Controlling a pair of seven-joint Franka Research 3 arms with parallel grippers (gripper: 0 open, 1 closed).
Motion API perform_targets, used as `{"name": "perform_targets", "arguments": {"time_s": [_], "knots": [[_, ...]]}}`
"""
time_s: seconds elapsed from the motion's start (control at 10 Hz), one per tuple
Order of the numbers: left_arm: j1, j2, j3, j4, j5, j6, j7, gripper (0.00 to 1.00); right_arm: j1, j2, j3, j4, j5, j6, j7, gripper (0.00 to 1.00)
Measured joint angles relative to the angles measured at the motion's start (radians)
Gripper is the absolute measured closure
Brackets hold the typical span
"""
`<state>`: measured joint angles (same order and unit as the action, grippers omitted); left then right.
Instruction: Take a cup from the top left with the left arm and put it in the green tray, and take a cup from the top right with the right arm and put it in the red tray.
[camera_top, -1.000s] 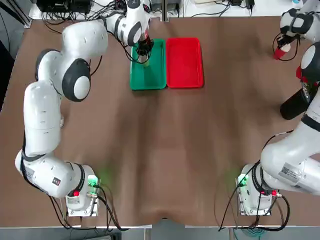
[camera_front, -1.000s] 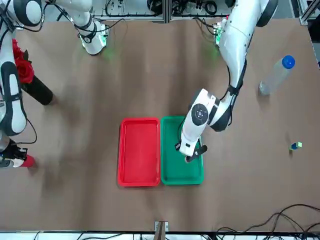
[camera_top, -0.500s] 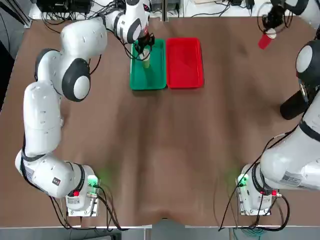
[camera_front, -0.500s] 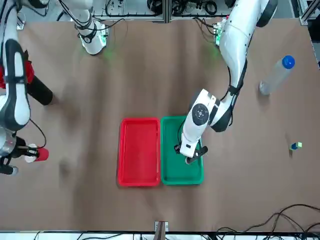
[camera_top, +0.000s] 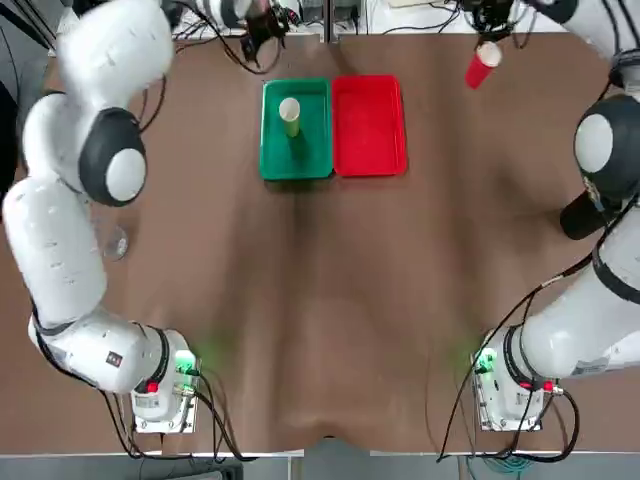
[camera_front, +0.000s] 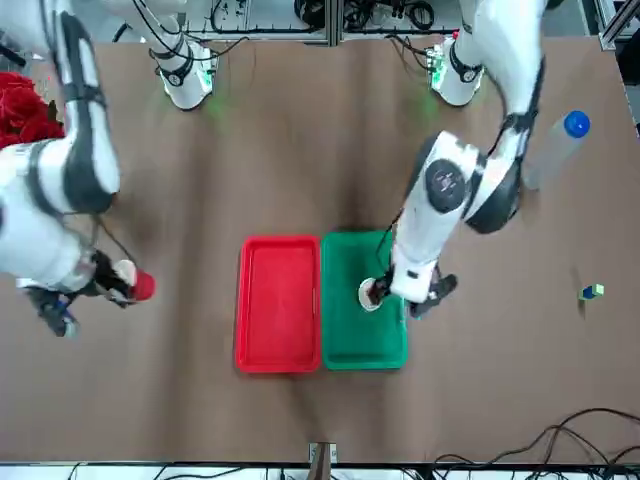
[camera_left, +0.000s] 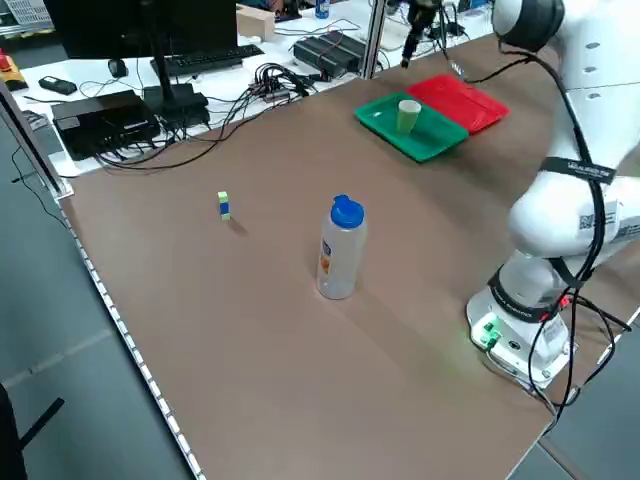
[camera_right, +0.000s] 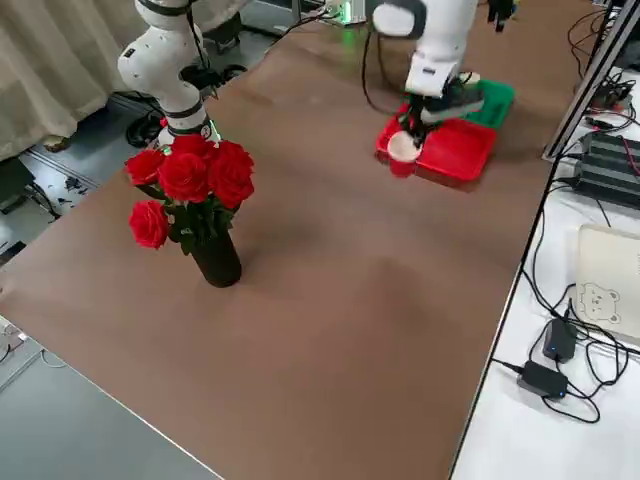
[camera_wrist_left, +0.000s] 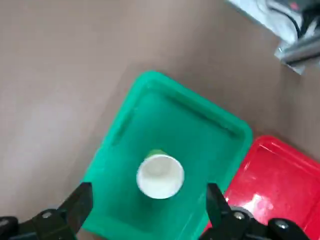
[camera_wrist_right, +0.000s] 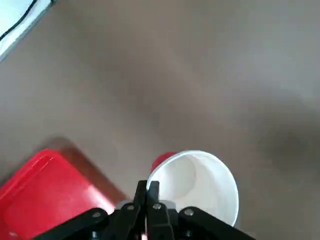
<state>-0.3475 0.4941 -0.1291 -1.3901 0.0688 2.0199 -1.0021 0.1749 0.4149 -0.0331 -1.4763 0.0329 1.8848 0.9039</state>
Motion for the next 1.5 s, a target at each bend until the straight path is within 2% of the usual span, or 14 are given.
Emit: {"name": "perform_targets", "arguments": {"time_s": [0.4, 0.7, 1.0, 1.2, 1.5], "knots": [[0.164, -0.154, -0.003, -0.004, -0.001, -0.234, 0.220, 0.00, 0.232, 0.001, 0.002, -0.003, 0.017, 0.028, 0.334, 0.97], [0.225, -0.269, -0.004, -0.051, -0.010, -0.335, 0.448, 0.00, 0.366, 0.037, 0.000, -0.021, 0.017, 0.145, 0.465, 0.97], [0.255, -0.364, 0.014, -0.076, -0.024, -0.474, 0.649, 0.00, 0.395, 0.143, -0.006, -0.031, 0.015, 0.283, 0.475, 0.97], [0.259, -0.418, 0.064, -0.126, -0.025, -0.484, 0.776, 0.00, 0.395, 0.204, -0.014, -0.032, 0.004, 0.353, 0.475, 0.97], [0.265, -0.438, 0.071, -0.142, -0.028, -0.483, 0.924, 0.00, 0.395, 0.249, -0.020, -0.031, -0.027, 0.425, 0.475, 0.96]]}}
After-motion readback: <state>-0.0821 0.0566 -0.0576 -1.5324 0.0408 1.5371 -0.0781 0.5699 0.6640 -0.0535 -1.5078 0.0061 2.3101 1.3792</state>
